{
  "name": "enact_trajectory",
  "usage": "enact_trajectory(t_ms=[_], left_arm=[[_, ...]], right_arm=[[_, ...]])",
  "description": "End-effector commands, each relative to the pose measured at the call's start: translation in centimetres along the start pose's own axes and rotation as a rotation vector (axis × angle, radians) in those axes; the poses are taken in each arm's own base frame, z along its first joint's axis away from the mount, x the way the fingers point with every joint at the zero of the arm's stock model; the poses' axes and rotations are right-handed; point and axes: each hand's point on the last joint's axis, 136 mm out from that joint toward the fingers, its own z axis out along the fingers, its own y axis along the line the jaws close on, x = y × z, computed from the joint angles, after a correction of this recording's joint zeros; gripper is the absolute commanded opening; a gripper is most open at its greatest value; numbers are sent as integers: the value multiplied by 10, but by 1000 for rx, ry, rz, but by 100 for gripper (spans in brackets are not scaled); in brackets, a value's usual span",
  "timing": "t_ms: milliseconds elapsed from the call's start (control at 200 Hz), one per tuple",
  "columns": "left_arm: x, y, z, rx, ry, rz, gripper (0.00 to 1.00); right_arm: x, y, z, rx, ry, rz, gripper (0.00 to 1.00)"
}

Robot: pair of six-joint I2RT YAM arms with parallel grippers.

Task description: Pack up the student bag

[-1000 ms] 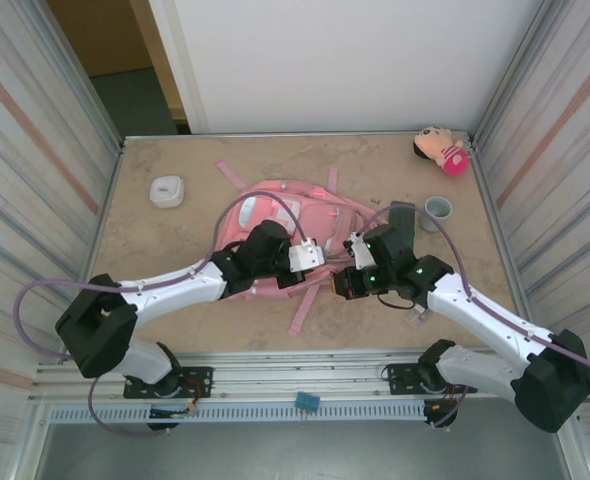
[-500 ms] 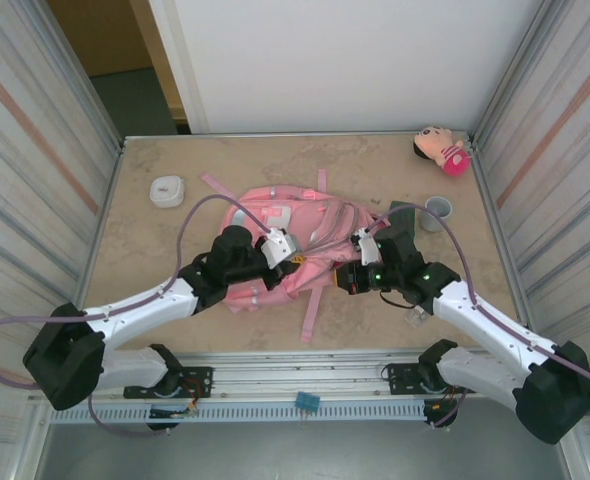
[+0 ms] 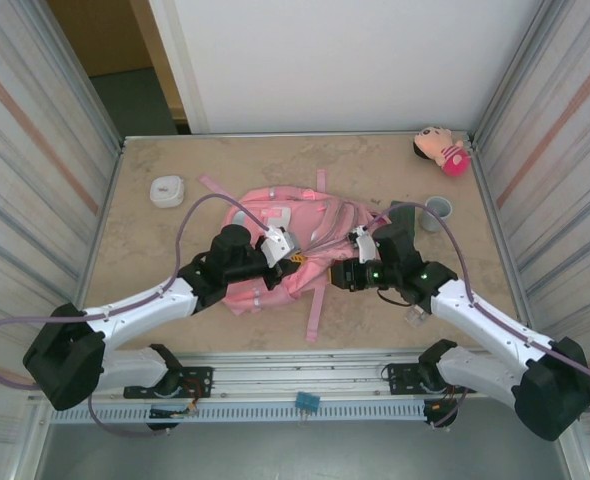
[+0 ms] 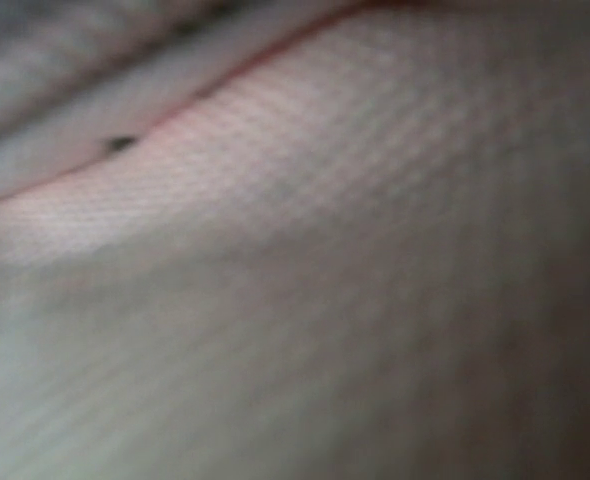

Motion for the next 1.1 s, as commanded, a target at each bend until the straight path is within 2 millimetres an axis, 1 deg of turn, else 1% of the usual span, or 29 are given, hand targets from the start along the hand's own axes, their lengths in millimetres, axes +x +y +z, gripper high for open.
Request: enact_trajectory(t_ms=[0, 70, 165, 286, 361, 401, 436, 446, 486, 556, 621, 762, 872, 942, 1022, 1097], left_arm=[[-71, -6, -23, 27, -230, 56, 0], [-72, -7, -24, 31, -237, 52, 0], [-75, -6, -25, 32, -244, 44, 0], [-82, -7, -29, 48, -272, 31, 0], [-87, -8, -32, 55, -292, 26, 0], [-88, -8, -33, 56, -294, 22, 0], [-88, -8, -34, 55, -298, 21, 0], [-89, -8, -34, 57, -299, 22, 0], [-89, -8, -34, 56, -300, 22, 0], [-86, -7, -34, 50, -291, 19, 0], [-81, -4, -32, 32, -272, 22, 0], [-64, 8, -28, -43, -199, 29, 0], [-50, 15, -25, -78, -133, 38, 0], [-42, 20, -23, -111, -97, 32, 0], [-31, 28, -20, -152, -56, 14, 0], [-28, 28, -18, -144, -48, 11, 0]], right_arm=[[-4, -9, 2, 79, -13, -30, 35], [-1, -12, 4, 134, -19, -68, 41], [2, -9, 8, 139, -27, -100, 46], [1, -5, 14, 108, -77, -90, 47], [-1, 2, 16, 55, -120, -92, 42], [-5, 7, 15, 21, -153, -94, 36], [-5, 9, 16, 4, -166, -96, 31], [-7, 12, 12, -10, -185, -101, 30], [-11, 16, 7, -27, -214, -106, 21], [-13, 15, 0, -19, -244, -110, 7], [-13, 10, -7, 18, -258, -109, 0], [-10, -13, -24, 137, -260, -74, 0], [-9, -24, -37, 181, -260, -41, 0], [-10, -26, -43, 187, -255, -36, 0], [-10, -20, -46, 164, -231, -53, 0], [-7, -14, -44, 141, -205, -61, 0]])
